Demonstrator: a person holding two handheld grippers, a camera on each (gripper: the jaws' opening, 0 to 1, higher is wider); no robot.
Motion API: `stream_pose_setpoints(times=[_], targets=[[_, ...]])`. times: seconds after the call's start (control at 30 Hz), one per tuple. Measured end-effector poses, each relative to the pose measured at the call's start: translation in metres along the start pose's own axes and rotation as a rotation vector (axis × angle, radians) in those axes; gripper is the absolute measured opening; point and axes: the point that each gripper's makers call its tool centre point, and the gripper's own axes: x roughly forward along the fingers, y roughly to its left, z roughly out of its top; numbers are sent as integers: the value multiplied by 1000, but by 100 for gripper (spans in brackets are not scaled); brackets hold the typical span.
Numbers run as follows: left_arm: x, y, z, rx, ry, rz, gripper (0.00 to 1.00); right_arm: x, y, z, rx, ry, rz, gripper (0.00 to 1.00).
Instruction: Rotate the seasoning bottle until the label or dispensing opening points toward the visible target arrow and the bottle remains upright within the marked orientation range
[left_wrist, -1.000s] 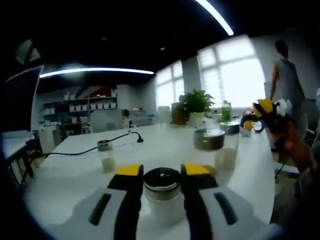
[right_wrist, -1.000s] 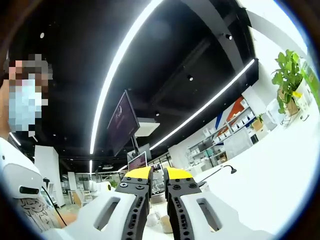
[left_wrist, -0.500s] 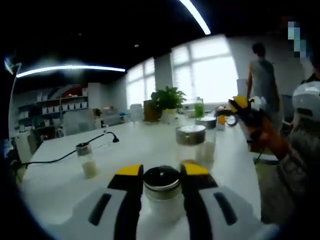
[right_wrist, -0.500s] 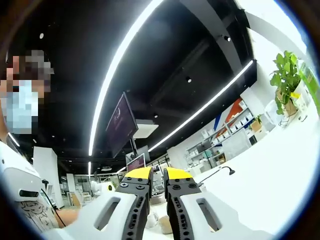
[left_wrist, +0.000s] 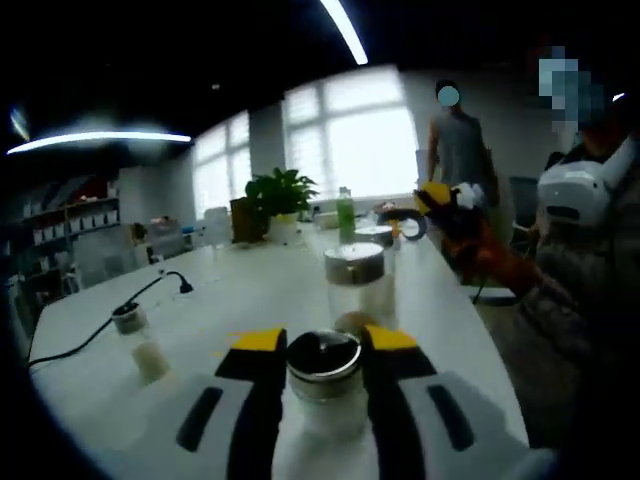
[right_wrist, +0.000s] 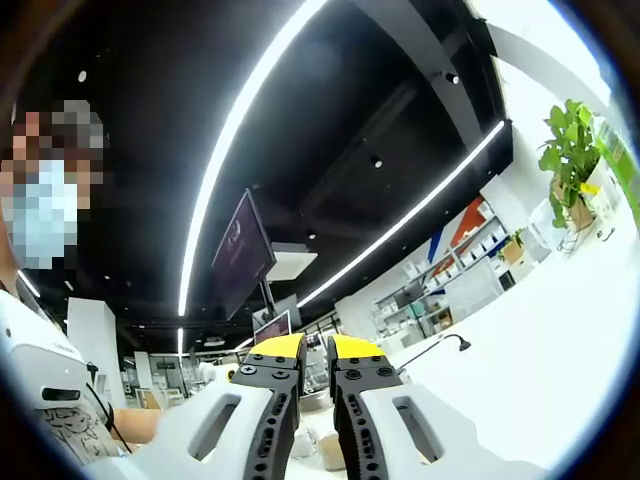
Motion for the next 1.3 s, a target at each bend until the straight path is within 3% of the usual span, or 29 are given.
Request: stream_pose_setpoints(times=[0.2,0.27,0.33,0.47,0.57,0.63,0.7,0.8,0.9,1.0,1.07,1.13,1.17,1.23,1.3], targets=[[0,-1,-4,-27,-14,9,33,0,0,0,-10,-8,0,9],[-2,1,-21,-25,66,21,35,1,-1,1,-12,-9,-2,9],[-2,1,-18,-52,12,38,38,1,-4,-1,-2,-6,-4,9],[-7,-1,-12,-47,-9,90,42,1,-5,-3,5,-3,-9,9],[-12,9,-3,-121,-33,197,50,1,3,3,10,-25,22,9],[-16,18,-3,-127,-12,284,50,1,7,6,-4,-35,28,9],[-19,20,1,-159,-33,336,48,1,8,6,-9,-35,29,9],[-20,12,17,-230,-123,329,45,1,7,3,-2,-27,28,9],[-20,3,24,-237,-144,337,47,0,5,0,6,-26,23,9],[-26,9,25,-181,-126,480,47,1,3,0,10,-28,21,9],[-32,16,22,-175,-143,593,39,1,2,0,18,-31,22,9],[-31,16,17,-190,-171,625,27,1,3,-1,26,-28,24,9],[-30,16,12,-211,-173,633,31,2,4,-2,27,-26,26,9],[-24,14,6,-209,-159,652,47,2,6,-3,22,-22,29,9],[-22,9,8,-190,-159,655,47,2,6,-1,19,-25,30,9]])
